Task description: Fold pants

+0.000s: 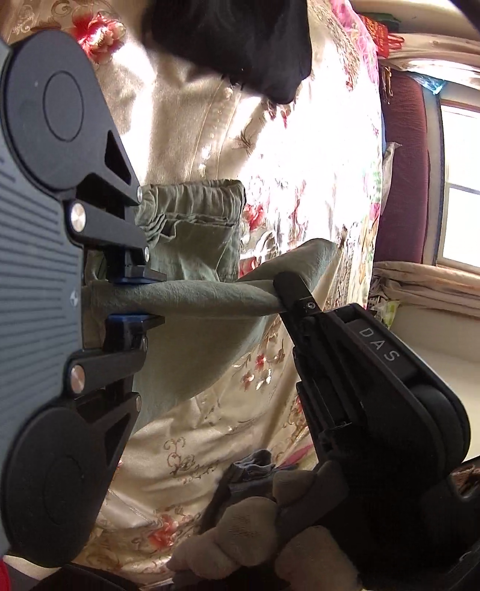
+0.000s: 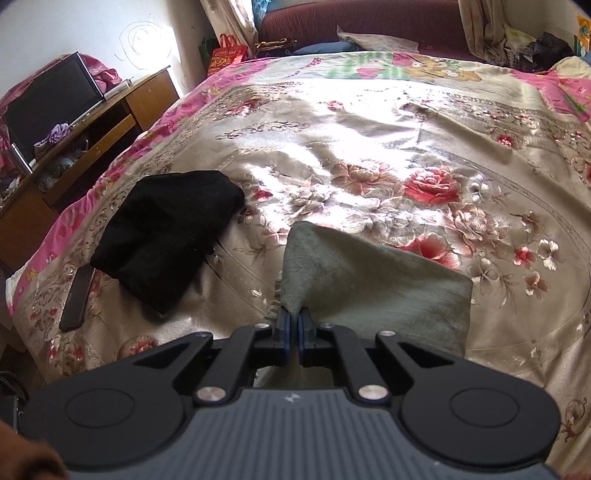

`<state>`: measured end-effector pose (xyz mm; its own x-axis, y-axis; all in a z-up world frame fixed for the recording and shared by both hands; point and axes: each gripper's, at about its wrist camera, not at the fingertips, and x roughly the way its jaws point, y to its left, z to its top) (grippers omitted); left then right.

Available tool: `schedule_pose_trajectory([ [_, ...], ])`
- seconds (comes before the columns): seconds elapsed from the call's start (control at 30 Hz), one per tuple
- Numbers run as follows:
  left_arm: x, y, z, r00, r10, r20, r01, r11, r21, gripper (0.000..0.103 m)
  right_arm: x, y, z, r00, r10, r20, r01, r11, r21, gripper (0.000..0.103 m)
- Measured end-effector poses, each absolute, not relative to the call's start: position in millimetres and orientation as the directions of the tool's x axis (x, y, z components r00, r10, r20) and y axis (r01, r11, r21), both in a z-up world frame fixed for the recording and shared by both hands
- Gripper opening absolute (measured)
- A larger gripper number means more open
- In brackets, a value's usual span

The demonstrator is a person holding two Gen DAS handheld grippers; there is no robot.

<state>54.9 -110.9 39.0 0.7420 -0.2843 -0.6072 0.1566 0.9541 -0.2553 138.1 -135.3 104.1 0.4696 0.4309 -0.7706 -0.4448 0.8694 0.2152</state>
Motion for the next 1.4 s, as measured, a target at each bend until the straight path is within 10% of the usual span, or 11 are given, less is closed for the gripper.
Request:
schedule_pose_trajectory([
  [0.47,70,-55,-4,0.695,-0.261,-0.670,0.017,0.938,-0.347,0.033,167,-85,11,0.374,0.384,-0.844,-0.409,0.885,0.221,0.009],
  [0.67,55,-43,0,0.694,-0.231,-0.682,0.004,0.949,-0.317,0.057,155,-91,44,0.444,0.395,-0.804,-0.440,0.878,0.188,0.020],
  [1.4,66,-47,28,0.770,-0.130,-0.624,0.010,0.981,-0.192,0.057,150,-125,49,0.585,0.329,-0.741,-0.448,0.893,0.043,0.037],
])
